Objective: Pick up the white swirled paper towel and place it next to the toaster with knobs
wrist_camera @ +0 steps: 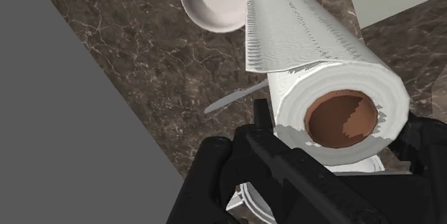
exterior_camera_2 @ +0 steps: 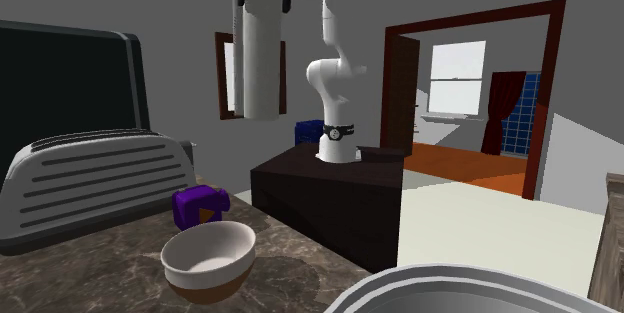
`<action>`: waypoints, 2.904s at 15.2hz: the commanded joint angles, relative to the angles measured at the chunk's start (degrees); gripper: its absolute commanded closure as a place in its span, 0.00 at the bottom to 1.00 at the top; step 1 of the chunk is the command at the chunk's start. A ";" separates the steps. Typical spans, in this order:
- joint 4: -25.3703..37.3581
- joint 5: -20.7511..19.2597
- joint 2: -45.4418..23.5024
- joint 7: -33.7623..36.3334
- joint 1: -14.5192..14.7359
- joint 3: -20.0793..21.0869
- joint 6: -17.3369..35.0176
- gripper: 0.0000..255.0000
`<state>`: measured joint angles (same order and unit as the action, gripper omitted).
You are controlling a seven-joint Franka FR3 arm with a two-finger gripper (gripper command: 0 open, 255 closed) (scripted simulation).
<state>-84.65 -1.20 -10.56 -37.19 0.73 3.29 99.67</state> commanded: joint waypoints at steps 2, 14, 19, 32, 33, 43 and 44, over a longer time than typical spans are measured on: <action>-0.63 0.62 0.32 -4.09 -2.41 -1.56 0.37 1.00; 3.14 3.09 -2.42 -19.56 -11.87 -7.46 -0.78 1.00; 8.45 4.44 -6.20 -25.79 -16.09 -9.59 -2.50 1.00; 9.99 6.25 -11.52 -32.95 -21.23 -11.51 0.96 1.00; 9.05 6.25 -11.41 -32.98 -21.19 -11.50 1.79 1.00; 1.10 6.36 -11.25 -33.33 -20.92 -11.41 9.56 1.00; 0.43 6.38 -11.31 -33.37 -20.90 -11.39 10.30 1.00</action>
<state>-83.68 5.14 -21.77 -70.45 -20.14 -8.10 109.29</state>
